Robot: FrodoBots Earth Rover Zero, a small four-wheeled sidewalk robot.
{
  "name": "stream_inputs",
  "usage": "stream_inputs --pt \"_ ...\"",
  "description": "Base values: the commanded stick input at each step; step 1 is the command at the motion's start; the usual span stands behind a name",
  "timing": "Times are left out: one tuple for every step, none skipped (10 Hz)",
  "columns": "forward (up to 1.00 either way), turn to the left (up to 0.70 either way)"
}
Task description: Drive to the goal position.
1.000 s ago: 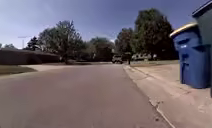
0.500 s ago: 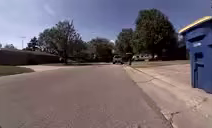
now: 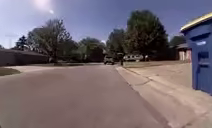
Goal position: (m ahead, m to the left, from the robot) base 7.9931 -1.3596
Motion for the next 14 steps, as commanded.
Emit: stream_inputs --pt "0.70 0.00" --pt "0.70 0.00" --pt "0.70 0.00" --pt "0.70 0.00" --pt "0.70 0.00" --pt "0.70 0.00" --pt "0.70 0.00" --pt "0.70 0.00" --pt "0.70 0.00" --pt "0.70 0.00" --pt "0.70 0.00" --pt "0.70 0.00" --pt "0.70 -0.01" --pt "0.70 -0.07"
